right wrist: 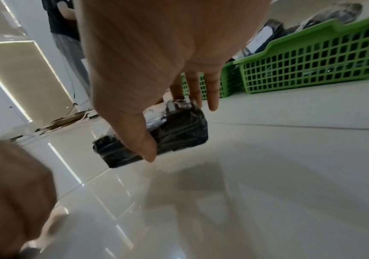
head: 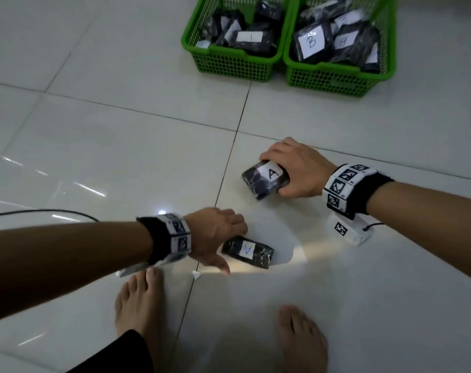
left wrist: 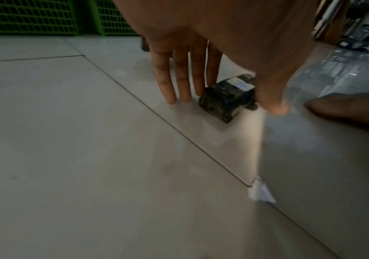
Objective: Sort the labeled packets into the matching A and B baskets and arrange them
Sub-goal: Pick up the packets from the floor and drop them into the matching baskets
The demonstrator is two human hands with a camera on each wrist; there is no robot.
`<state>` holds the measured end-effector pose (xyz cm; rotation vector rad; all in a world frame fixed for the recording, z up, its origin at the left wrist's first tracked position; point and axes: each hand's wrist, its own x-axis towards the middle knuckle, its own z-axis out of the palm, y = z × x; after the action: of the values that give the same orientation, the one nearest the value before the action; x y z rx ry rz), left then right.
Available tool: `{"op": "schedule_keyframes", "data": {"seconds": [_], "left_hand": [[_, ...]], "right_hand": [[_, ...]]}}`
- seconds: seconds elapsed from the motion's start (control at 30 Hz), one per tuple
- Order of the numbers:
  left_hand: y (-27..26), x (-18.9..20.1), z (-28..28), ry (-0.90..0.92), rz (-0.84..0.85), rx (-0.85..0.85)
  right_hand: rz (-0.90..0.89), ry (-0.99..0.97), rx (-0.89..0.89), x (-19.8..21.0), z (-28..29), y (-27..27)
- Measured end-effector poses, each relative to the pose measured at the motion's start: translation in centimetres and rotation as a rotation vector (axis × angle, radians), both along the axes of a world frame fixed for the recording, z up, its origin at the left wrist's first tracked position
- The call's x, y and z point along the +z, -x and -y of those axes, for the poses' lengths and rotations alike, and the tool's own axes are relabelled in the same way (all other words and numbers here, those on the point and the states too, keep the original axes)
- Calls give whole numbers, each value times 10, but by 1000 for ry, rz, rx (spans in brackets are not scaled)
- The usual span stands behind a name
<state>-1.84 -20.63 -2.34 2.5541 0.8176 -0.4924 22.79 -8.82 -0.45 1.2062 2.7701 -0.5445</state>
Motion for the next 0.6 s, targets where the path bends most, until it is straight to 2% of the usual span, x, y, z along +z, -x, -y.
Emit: {"op": "schedule_keyframes", "data": {"seconds": [0.17,0.27,0.37,0.6], "left_hand": [[-4,0,2,44,135,38],[14,16,-27,-86,291,106],[42,40,-76,-242,390,249],[85,107,-232,-534,474,517]], "right_hand": [[-80,-89,-201,18,-18,2],[-136,-183,-296,33,-32,5],[-178,-245,-427,55,-53,11],[-263,-316,-645,100,-110,34]]}}
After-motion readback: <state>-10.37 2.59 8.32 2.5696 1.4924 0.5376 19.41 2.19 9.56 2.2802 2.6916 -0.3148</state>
